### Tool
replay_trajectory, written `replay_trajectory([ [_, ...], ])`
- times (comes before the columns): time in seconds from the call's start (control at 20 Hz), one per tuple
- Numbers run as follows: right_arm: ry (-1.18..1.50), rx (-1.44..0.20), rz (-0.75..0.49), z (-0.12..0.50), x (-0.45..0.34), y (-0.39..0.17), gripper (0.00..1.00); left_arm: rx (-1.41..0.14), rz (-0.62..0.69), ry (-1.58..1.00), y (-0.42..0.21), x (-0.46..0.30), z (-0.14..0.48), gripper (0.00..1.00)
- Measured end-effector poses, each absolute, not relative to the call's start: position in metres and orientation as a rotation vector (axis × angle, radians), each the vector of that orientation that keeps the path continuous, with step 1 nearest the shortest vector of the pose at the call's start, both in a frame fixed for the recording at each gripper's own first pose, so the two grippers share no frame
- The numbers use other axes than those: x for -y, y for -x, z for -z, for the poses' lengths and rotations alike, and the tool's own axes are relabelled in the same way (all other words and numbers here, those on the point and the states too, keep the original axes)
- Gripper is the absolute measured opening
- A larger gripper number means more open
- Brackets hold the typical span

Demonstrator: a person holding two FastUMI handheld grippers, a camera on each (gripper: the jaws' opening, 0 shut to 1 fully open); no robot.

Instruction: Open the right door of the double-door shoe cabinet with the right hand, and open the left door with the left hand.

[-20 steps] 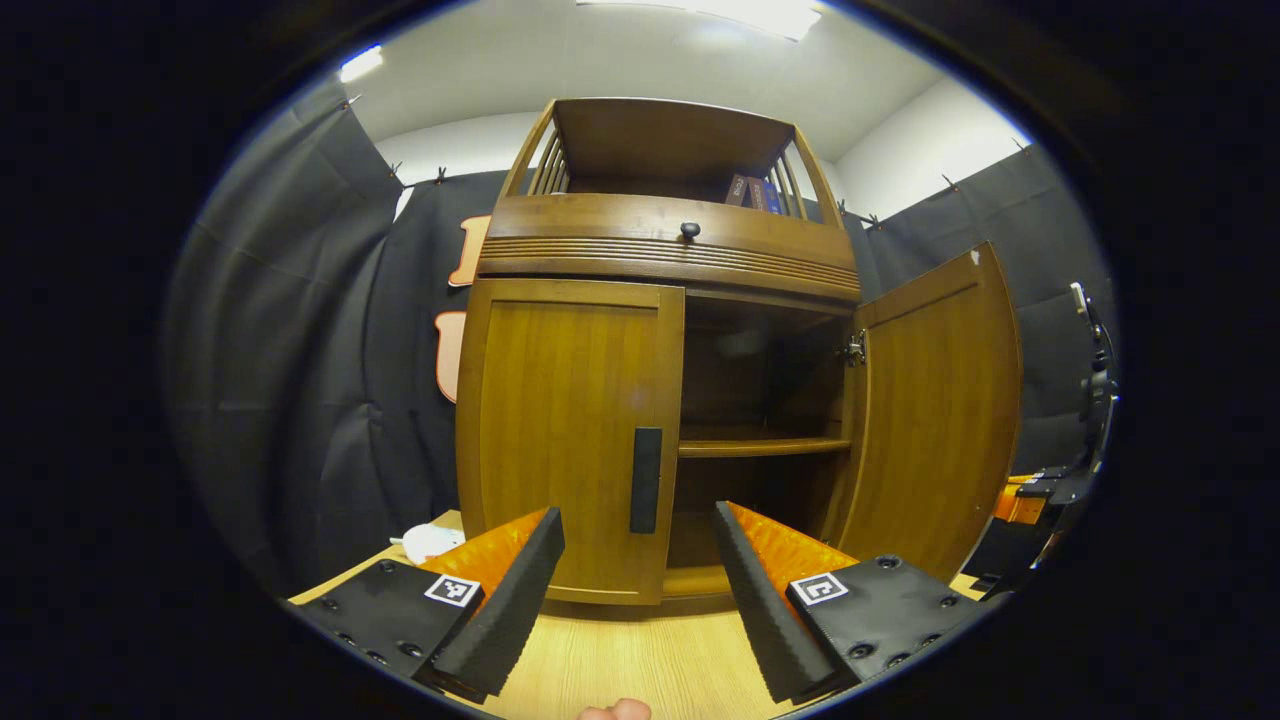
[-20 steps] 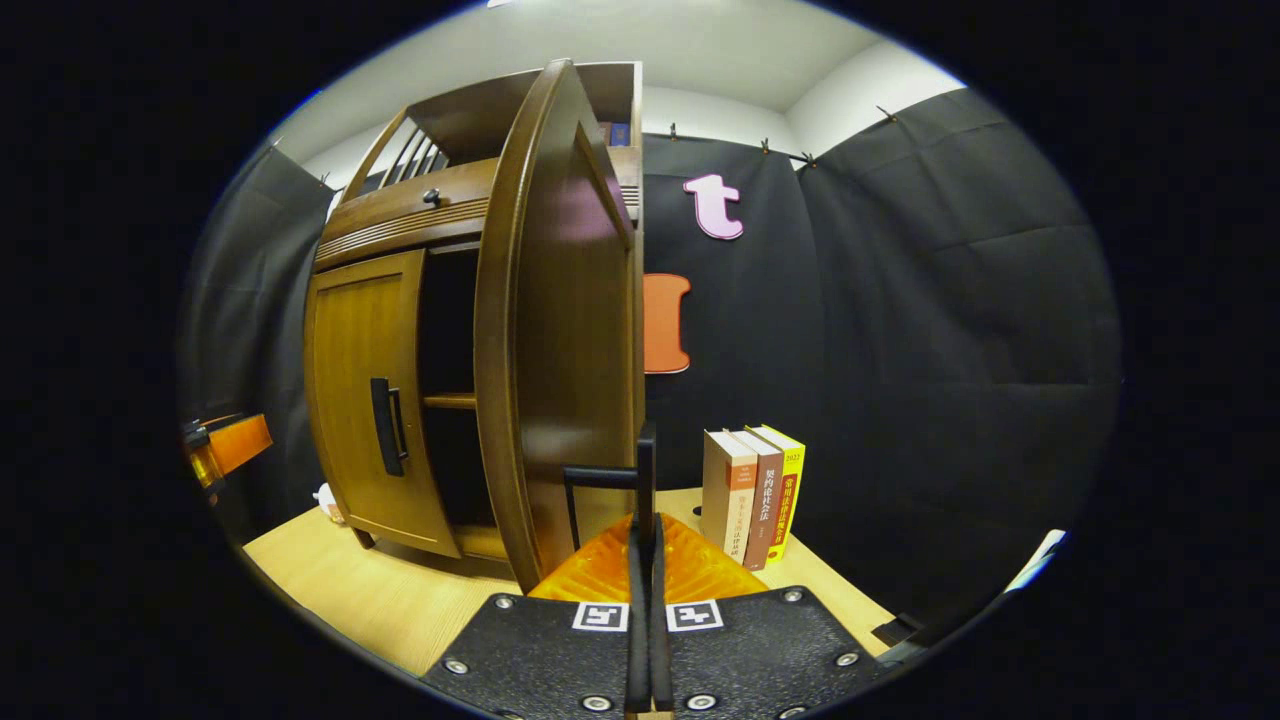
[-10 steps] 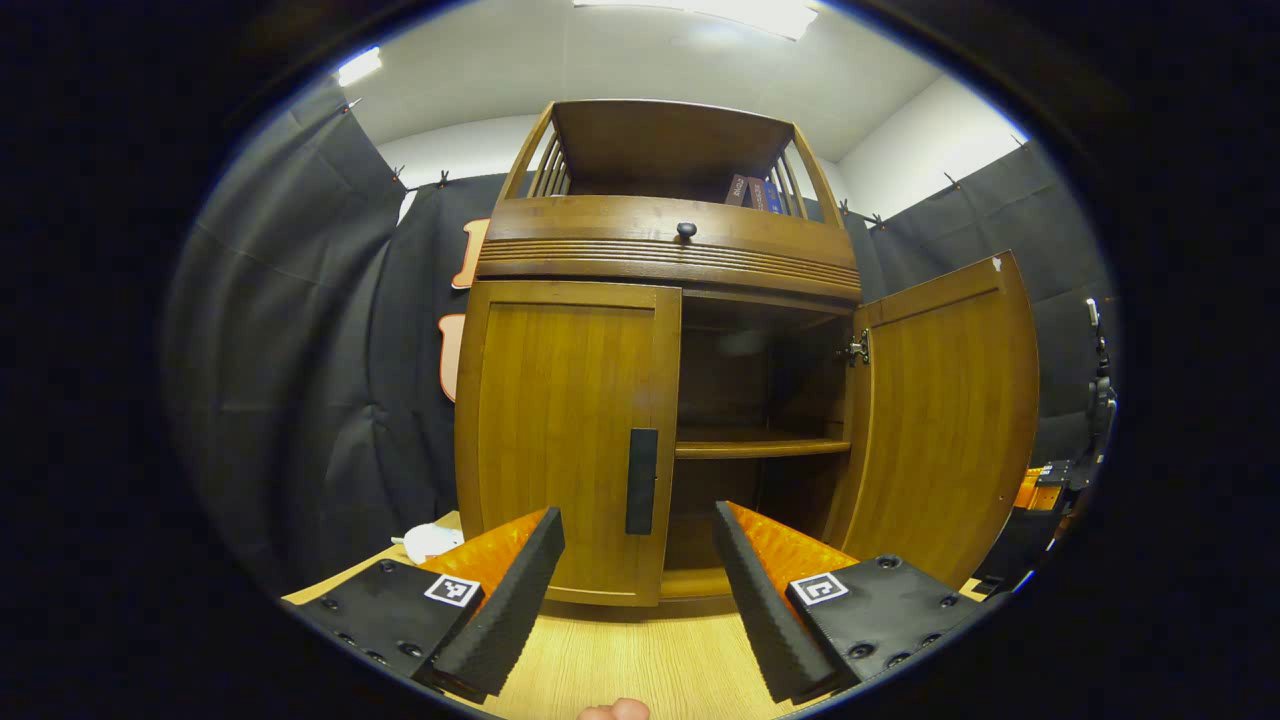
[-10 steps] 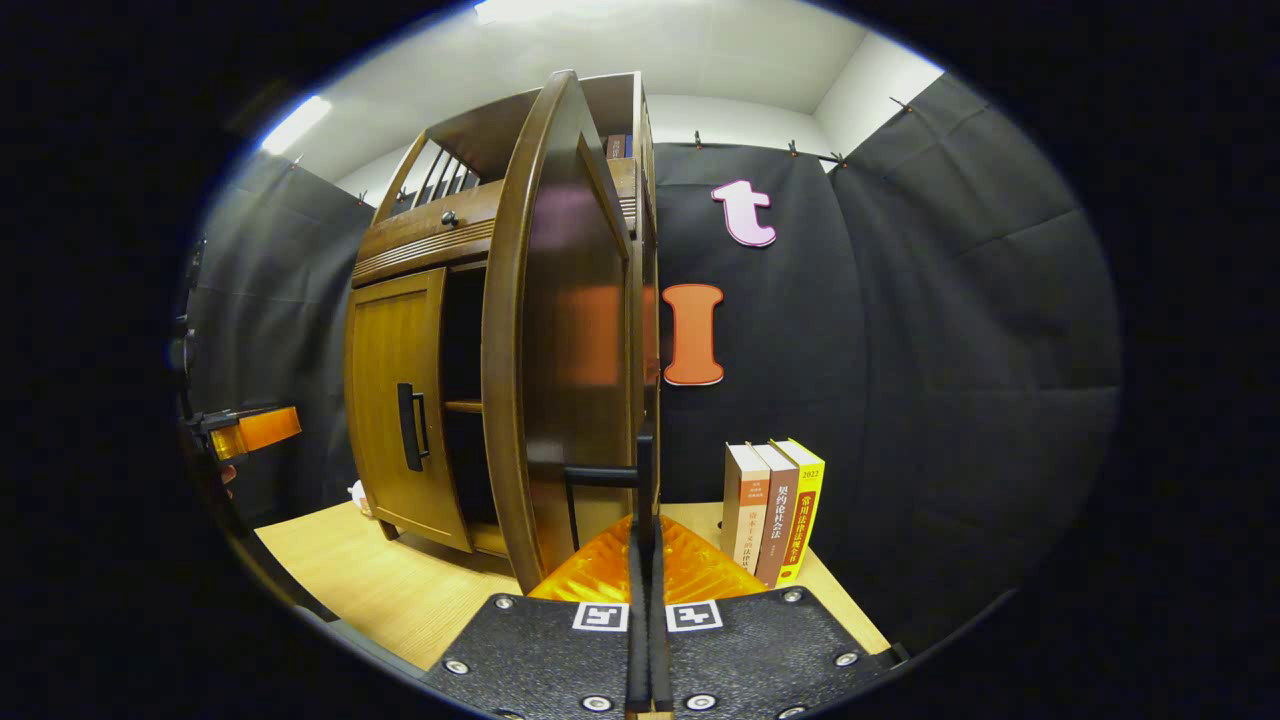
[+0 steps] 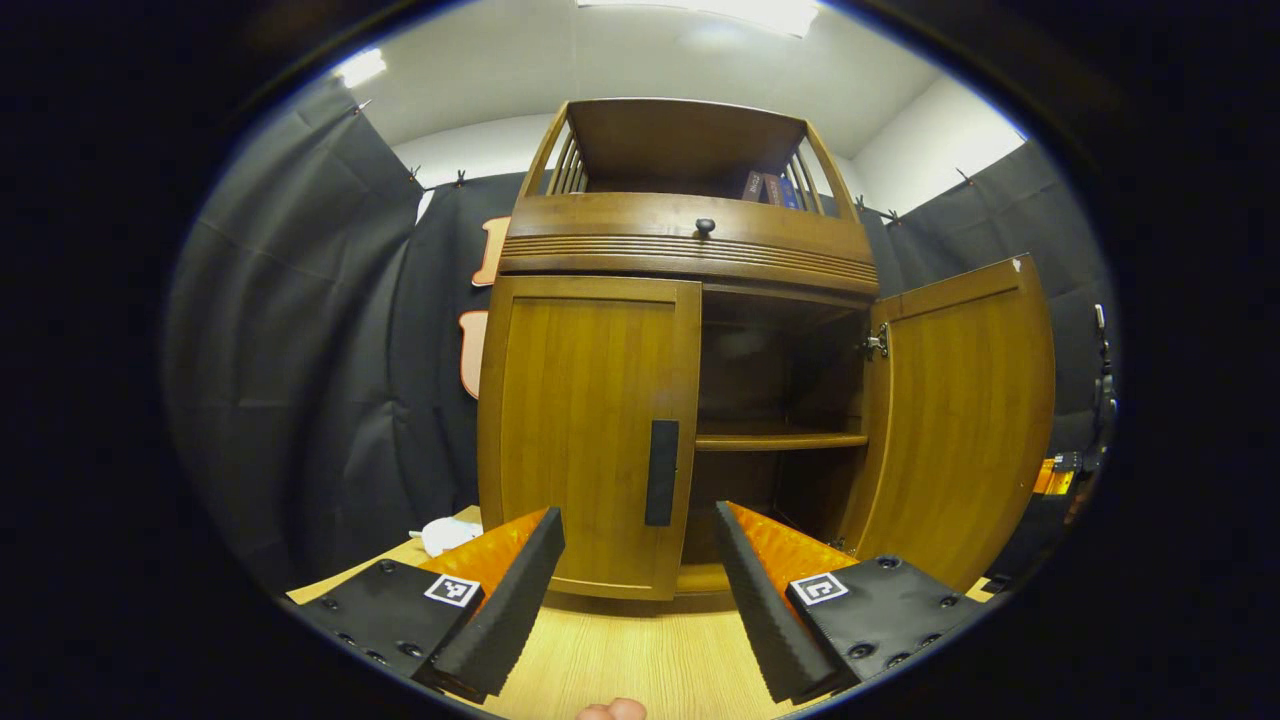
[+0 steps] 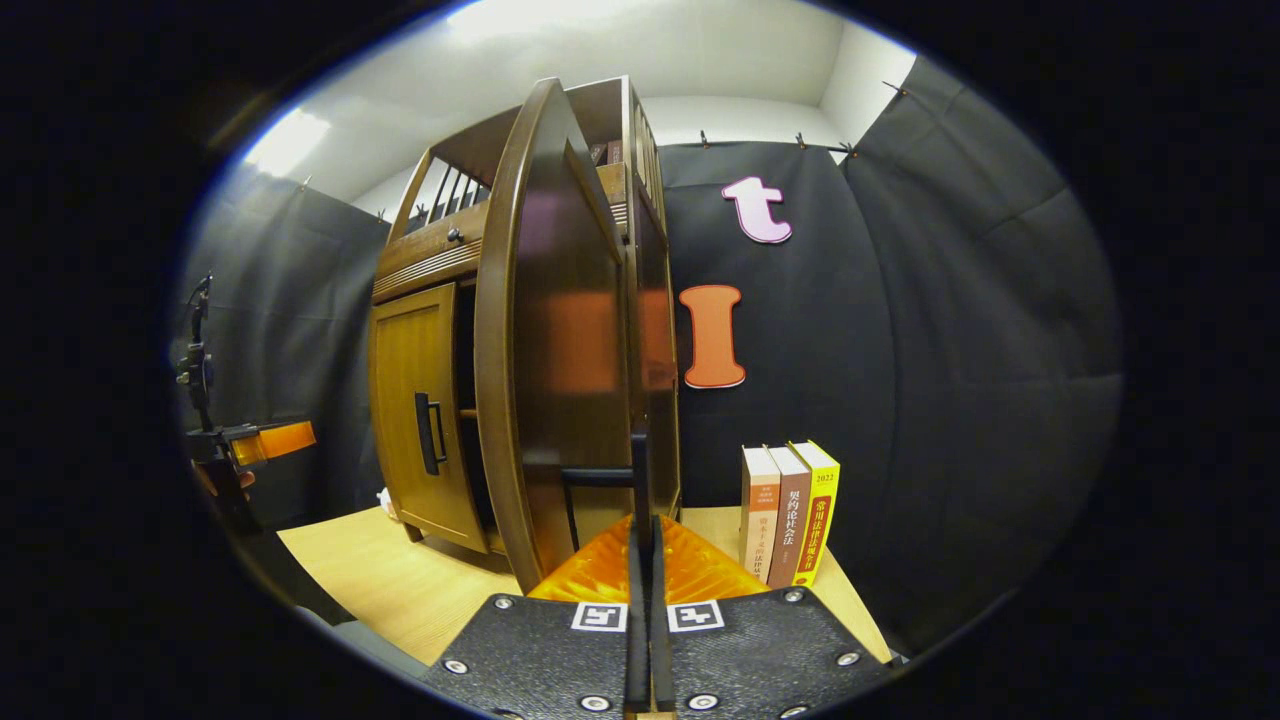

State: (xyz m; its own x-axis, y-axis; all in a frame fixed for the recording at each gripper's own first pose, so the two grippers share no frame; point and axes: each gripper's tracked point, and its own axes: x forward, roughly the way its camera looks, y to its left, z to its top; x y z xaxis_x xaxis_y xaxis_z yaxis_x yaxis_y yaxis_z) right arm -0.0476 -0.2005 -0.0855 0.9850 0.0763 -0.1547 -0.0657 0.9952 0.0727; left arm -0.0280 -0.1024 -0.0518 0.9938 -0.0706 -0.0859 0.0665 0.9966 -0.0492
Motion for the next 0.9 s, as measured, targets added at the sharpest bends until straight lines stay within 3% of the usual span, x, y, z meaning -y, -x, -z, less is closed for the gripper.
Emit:
replay_trajectory([
  [0.15,-0.07,-0.152,-0.04,0.085,0.197,0.05,0.01,-0.09,0.055,0.059,0.031,0.102,0.054,0.93],
  [0.2,-0.085,-0.152,-0.031,0.085,0.197,0.051,0.06,-0.092,0.045,0.053,0.031,0.101,0.055,0.93],
  [0.25,-0.086,-0.154,-0.023,0.086,0.197,0.052,0.01,-0.094,0.035,0.048,0.032,0.099,0.056,0.97],
  [0.3,-0.081,-0.156,-0.018,0.086,0.198,0.054,0.01,-0.095,0.029,0.046,0.033,0.099,0.056,0.93],
  [0.9,-0.061,-0.147,0.045,0.069,0.194,0.098,0.02,-0.102,0.061,0.01,0.004,0.109,0.06,0.93],
])
